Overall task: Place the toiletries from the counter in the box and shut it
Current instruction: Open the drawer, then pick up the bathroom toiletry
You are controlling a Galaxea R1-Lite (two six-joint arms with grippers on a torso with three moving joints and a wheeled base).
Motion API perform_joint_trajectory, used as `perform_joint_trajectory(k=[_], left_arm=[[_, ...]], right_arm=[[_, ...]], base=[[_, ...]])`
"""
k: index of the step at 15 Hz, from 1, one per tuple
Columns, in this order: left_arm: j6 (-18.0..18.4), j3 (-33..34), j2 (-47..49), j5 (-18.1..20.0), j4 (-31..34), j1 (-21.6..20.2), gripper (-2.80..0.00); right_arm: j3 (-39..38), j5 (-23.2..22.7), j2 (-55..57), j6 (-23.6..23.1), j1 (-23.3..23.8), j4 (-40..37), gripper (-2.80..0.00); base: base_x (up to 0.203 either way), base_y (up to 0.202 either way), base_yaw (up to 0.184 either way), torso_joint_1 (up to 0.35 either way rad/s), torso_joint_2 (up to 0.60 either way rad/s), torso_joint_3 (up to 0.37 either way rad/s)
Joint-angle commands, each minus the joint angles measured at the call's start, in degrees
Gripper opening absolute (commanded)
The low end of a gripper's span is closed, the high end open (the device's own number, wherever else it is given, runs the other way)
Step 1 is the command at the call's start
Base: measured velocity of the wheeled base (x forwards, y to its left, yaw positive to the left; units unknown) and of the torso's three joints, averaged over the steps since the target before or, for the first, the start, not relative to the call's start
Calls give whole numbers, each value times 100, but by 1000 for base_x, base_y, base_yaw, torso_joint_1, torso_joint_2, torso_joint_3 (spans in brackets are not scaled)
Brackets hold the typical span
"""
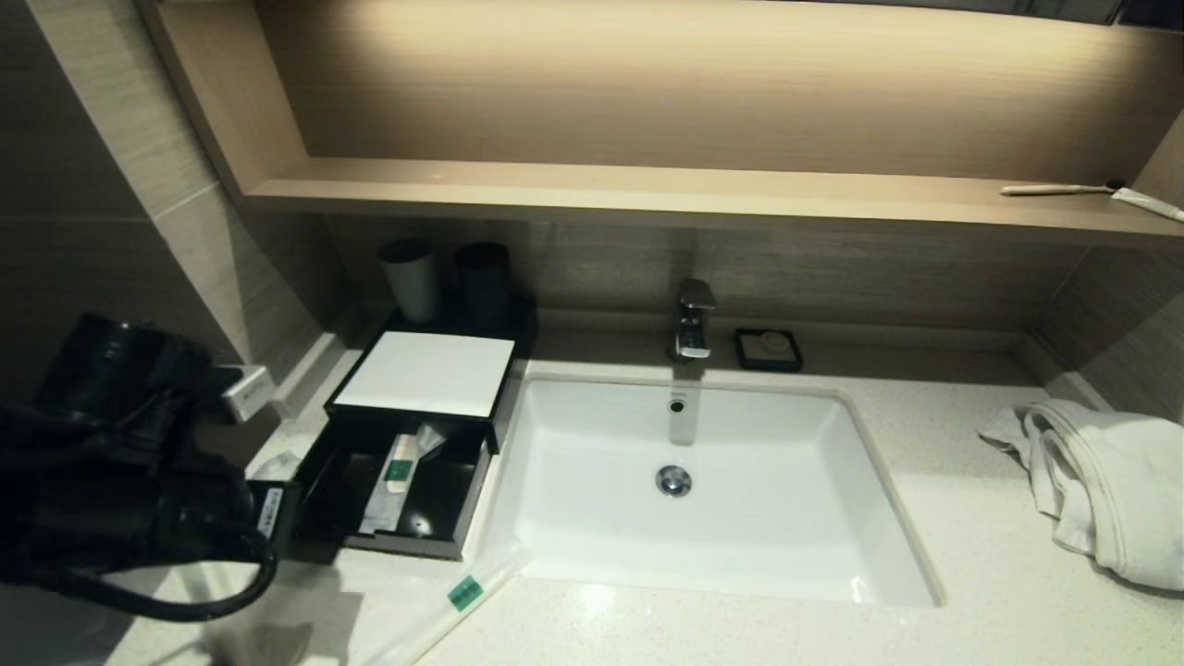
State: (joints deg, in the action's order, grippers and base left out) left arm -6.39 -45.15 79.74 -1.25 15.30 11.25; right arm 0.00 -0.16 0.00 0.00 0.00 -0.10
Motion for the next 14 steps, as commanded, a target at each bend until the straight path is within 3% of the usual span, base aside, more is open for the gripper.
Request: perform_joint_trajectory(k=[1, 7, 11, 14], left_arm=[[3, 110, -688, -6, 213, -12, -280], [76, 1017, -1388, 29, 333, 44, -280], [461, 1375, -1521, 72, 358, 95, -280], [622, 1546, -1619, 73, 360, 388, -280]], right_arm=[[0, -2, 0, 0, 0, 1, -280], [0, -2, 0, 0, 0, 1, -280], [0, -2, 0, 0, 0, 1, -280], [0, -2, 0, 0, 0, 1, -280]], base=[[0, 0, 0, 0, 0, 0], [0, 0, 0, 0, 0, 0], [0, 0, 0, 0, 0, 0], [0, 0, 0, 0, 0, 0]])
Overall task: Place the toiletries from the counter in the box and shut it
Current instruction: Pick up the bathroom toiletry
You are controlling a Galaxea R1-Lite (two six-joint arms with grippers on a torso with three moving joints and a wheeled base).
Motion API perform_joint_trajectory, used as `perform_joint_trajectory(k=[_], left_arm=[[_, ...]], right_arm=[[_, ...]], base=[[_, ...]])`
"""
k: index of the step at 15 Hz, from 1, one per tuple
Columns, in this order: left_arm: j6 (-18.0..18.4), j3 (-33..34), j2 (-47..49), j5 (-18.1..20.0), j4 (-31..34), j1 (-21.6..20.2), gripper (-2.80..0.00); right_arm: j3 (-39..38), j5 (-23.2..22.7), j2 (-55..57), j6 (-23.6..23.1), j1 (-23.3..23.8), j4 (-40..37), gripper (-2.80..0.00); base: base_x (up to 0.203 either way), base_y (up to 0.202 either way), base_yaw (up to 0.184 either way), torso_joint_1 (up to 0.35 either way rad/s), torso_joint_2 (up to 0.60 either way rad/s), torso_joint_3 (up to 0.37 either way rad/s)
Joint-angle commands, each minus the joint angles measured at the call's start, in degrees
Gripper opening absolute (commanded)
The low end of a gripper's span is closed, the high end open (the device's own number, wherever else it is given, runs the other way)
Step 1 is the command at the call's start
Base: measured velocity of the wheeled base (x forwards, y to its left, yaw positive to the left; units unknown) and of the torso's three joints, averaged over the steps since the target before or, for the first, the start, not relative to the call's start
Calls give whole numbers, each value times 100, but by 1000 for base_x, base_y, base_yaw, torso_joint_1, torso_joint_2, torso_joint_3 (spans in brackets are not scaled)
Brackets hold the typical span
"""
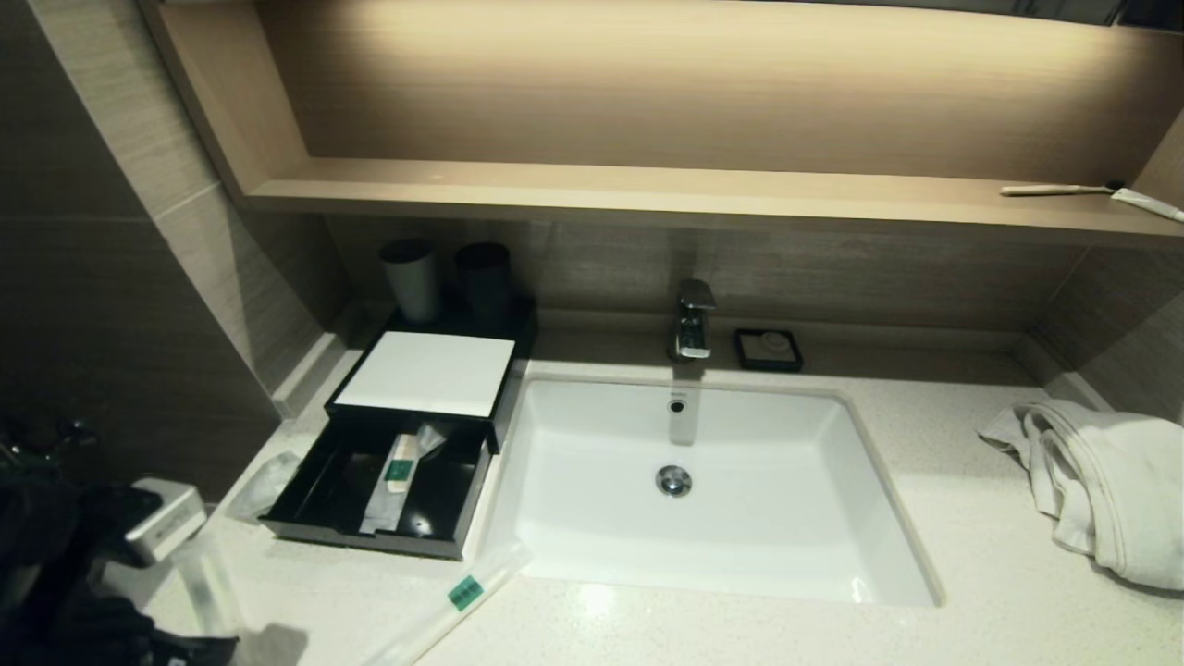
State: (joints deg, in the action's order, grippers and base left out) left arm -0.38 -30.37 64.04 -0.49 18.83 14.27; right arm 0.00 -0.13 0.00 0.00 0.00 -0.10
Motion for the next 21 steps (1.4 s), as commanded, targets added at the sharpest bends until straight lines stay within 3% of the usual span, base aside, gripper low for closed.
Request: perform_joint_trajectory(k=[1, 4, 12, 21], left_arm=[[89, 146, -59, 3, 6, 180, -280], [135, 341, -218, 70, -2, 421, -280], [363, 533, -108, 958, -38, 525, -280], [711, 415, 880, 972, -80, 525, -280]], right_arm=[[0, -4, 0, 0, 0, 1, -280], [0, 3, 0, 0, 0, 1, -280], [0, -4, 0, 0, 0, 1, -280], [0, -4, 0, 0, 0, 1, -280]], base=[[0, 0, 0, 0, 0, 0], [0, 0, 0, 0, 0, 0], [0, 0, 0, 0, 0, 0], [0, 0, 0, 0, 0, 0]])
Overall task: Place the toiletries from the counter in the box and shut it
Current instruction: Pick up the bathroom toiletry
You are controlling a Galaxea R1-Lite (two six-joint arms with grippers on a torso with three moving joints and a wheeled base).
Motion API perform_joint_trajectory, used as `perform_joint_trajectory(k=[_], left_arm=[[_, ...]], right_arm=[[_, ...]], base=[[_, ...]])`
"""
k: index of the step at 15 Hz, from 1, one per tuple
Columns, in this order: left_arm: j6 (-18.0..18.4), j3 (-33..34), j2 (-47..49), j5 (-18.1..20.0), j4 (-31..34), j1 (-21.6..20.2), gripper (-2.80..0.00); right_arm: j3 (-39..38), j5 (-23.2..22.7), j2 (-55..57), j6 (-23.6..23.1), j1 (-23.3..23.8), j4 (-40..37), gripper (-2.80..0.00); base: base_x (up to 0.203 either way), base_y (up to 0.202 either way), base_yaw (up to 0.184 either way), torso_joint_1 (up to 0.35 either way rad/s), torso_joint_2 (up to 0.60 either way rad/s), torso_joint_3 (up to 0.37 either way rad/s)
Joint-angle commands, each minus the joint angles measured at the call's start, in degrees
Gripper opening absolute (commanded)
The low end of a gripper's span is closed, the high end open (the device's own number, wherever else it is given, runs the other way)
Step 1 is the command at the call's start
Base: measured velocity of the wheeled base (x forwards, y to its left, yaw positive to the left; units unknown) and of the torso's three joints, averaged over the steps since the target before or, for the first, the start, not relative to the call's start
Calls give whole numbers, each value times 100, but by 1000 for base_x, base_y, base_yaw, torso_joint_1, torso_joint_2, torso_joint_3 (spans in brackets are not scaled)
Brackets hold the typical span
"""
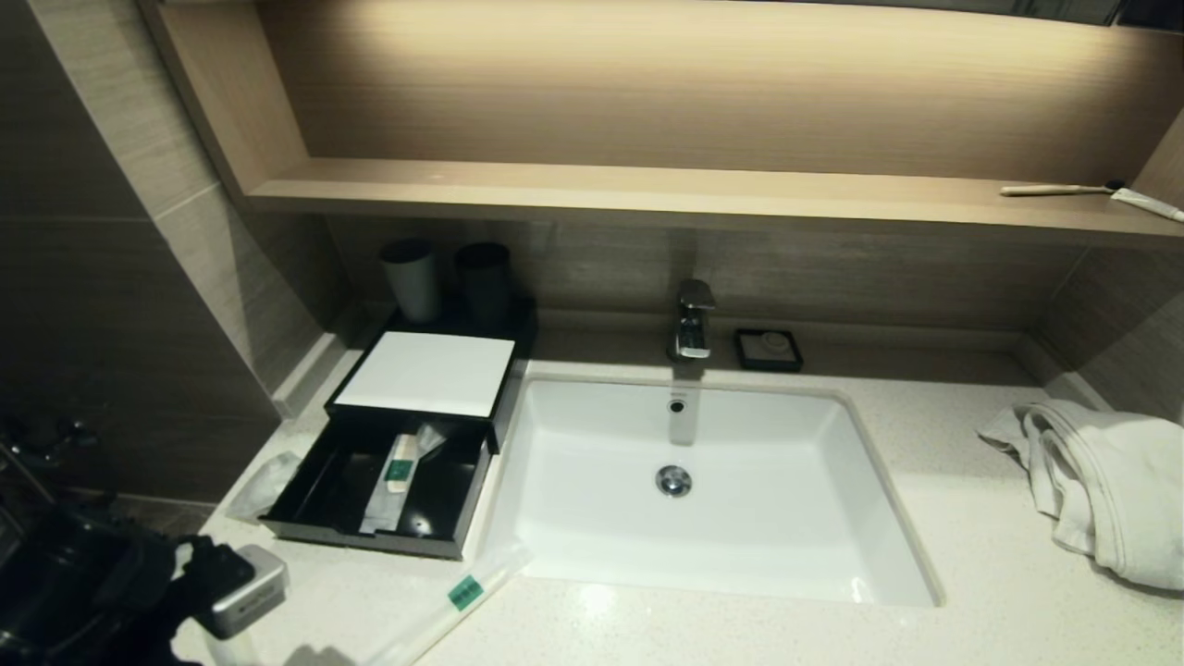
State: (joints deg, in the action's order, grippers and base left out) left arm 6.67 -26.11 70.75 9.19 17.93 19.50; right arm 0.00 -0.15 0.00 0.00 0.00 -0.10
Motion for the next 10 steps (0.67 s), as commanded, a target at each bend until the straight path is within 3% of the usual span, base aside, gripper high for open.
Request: perform_joint_trajectory(k=[1, 6, 10], left_arm=[[26, -36, 283, -3, 9, 1, -280], [196, -184, 465, 4, 88, 1, -280], [259, 82, -45, 64, 4, 1, -280]], right_arm=[[0, -3, 0, 0, 0, 1, -280], [0, -3, 0, 0, 0, 1, -280], [0, -2, 0, 0, 0, 1, -280]], base=[[0, 0, 0, 0, 0, 0], [0, 0, 0, 0, 0, 0], [0, 0, 0, 0, 0, 0]])
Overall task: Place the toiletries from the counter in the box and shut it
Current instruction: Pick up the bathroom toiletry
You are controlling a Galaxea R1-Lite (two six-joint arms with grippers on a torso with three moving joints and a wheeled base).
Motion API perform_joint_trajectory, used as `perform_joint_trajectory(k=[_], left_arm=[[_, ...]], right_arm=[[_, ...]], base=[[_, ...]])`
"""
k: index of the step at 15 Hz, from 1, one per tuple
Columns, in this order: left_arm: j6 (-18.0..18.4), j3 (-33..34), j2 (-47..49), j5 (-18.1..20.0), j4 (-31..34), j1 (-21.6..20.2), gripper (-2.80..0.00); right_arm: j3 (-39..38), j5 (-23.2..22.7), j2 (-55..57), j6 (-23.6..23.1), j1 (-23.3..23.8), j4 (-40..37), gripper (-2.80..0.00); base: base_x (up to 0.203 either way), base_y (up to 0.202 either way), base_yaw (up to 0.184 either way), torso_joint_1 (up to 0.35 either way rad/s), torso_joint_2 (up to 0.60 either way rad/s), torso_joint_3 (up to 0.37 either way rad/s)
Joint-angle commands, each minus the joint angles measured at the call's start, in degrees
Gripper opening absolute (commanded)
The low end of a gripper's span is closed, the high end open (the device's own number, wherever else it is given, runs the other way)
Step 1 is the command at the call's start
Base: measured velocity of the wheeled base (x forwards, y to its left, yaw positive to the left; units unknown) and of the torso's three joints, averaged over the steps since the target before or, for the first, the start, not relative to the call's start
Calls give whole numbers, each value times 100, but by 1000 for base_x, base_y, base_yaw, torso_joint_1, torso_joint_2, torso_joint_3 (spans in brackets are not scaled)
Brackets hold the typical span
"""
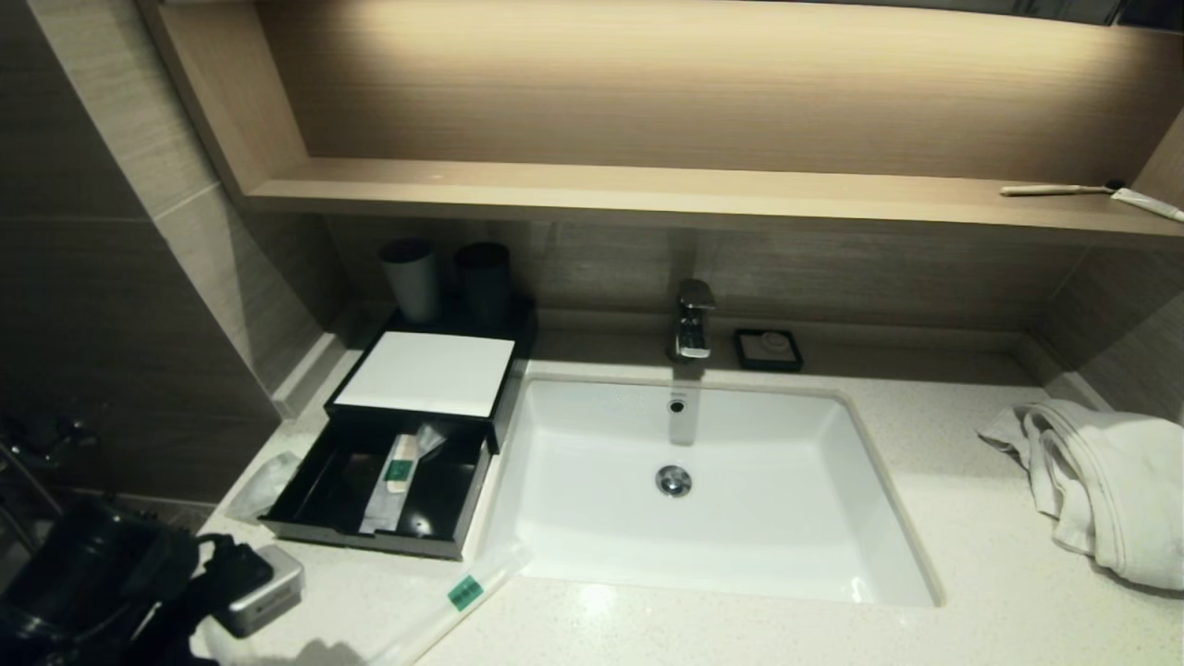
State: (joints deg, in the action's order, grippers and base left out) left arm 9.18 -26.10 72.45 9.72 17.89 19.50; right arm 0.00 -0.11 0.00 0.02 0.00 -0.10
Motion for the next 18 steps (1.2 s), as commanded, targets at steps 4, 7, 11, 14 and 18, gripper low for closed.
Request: perform_joint_trajectory(k=[4, 7, 11, 14, 18], left_arm=[[-189, 856, -897, 137, -813, -7, -280], [-627, 1144, -977, 144, -1605, -8, -280], [-757, 1592, -913, 237, -2542, -8, -280], [-921, 2084, -408, 285, -3497, -2, -280], [-933, 2436, 250, 294, -4403, -3, -280]], right_arm=[[0, -6, 0, -2, 0, 1, -280], [0, -6, 0, -2, 0, 1, -280], [0, -6, 0, -2, 0, 1, -280], [0, -6, 0, -2, 0, 1, -280], [0, -6, 0, -2, 0, 1, -280]], base=[[0, 0, 0, 0, 0, 0], [0, 0, 0, 0, 0, 0], [0, 0, 0, 0, 0, 0], [0, 0, 0, 0, 0, 0], [0, 0, 0, 0, 0, 0]])
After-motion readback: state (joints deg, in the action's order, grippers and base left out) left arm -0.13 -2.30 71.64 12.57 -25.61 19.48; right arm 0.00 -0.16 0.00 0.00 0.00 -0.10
